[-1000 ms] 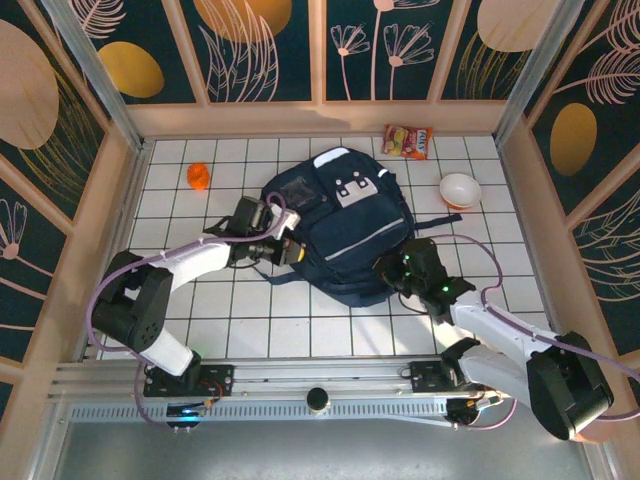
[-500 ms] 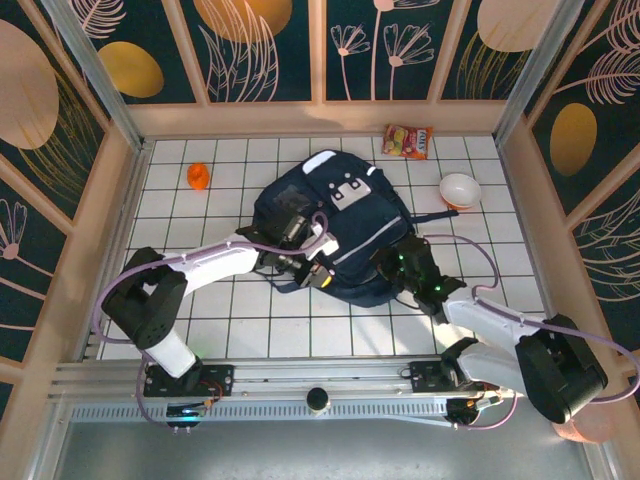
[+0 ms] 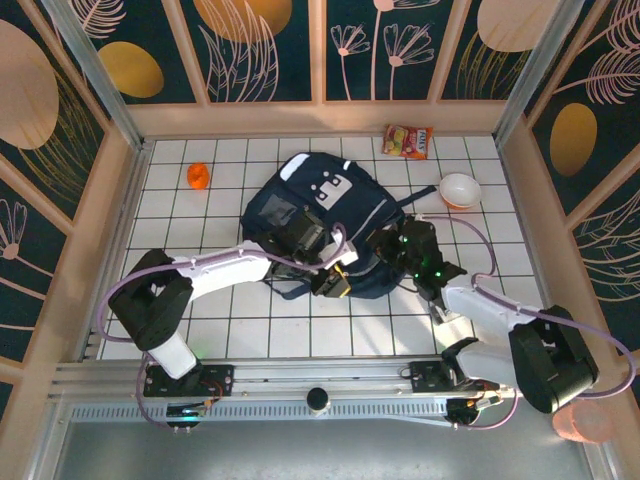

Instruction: Pack the student bag

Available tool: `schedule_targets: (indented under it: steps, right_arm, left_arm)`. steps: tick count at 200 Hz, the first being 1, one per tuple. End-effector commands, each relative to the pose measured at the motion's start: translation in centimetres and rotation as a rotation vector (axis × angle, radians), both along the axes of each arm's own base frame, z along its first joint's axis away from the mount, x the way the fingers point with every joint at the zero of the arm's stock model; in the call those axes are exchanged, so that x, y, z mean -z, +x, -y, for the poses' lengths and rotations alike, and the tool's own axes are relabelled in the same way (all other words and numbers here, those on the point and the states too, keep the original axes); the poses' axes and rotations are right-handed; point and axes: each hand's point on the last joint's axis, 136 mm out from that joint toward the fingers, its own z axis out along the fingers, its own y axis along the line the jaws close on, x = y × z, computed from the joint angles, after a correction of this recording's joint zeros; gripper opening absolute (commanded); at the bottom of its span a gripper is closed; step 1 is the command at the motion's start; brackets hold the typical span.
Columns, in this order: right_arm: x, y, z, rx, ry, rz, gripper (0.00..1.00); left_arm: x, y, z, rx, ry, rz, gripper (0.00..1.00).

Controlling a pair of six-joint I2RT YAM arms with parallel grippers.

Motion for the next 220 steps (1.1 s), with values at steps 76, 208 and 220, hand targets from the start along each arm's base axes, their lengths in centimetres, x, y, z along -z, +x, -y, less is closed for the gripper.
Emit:
schedule_targets:
  steps: [76,208,220]
  right_arm:
    - [-4.3,-1.3,1.1,-0.279,-0.246,0.068,0.42]
    - [-4.7,-5.0,1.5,-0.274,-0.206,0.117,0.43]
    - [-4.8,-5.0,1.4,-0.278,-0.21,0.127,0.43]
  left_arm:
    - [-4.7,5.9,-7.3,0.099,0.048,0.773,0.84]
    - [1.9,9.3,-4.2,0.278,0.183,1.001,0.92]
    - [2.4,10.0,-3.7,0.252,0.183,0.992,0.69]
